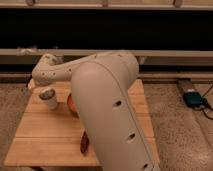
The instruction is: Place the white sponge in the ceramic cup
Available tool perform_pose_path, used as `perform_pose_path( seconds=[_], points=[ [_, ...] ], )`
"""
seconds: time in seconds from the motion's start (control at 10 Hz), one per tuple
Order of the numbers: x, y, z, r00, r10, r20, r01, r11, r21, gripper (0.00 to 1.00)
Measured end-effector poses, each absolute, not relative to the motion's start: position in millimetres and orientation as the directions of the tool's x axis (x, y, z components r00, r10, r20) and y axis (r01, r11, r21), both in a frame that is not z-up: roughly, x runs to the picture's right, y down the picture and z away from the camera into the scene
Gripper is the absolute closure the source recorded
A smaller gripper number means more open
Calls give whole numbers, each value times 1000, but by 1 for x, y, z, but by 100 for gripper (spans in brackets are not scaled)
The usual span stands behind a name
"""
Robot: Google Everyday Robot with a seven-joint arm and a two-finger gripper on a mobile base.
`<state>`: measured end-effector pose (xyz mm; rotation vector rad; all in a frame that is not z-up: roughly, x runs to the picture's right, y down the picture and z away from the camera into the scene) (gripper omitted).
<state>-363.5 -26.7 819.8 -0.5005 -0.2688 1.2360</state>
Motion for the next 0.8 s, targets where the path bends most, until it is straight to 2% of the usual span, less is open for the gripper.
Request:
perform_pose_path(
  seconds=[0.5, 0.8],
  points=[
    [-346, -49, 792, 379, 923, -67, -824, 303, -479, 20],
    [-347, -48, 792, 383, 921, -66, -822, 307, -480, 20]
  ],
)
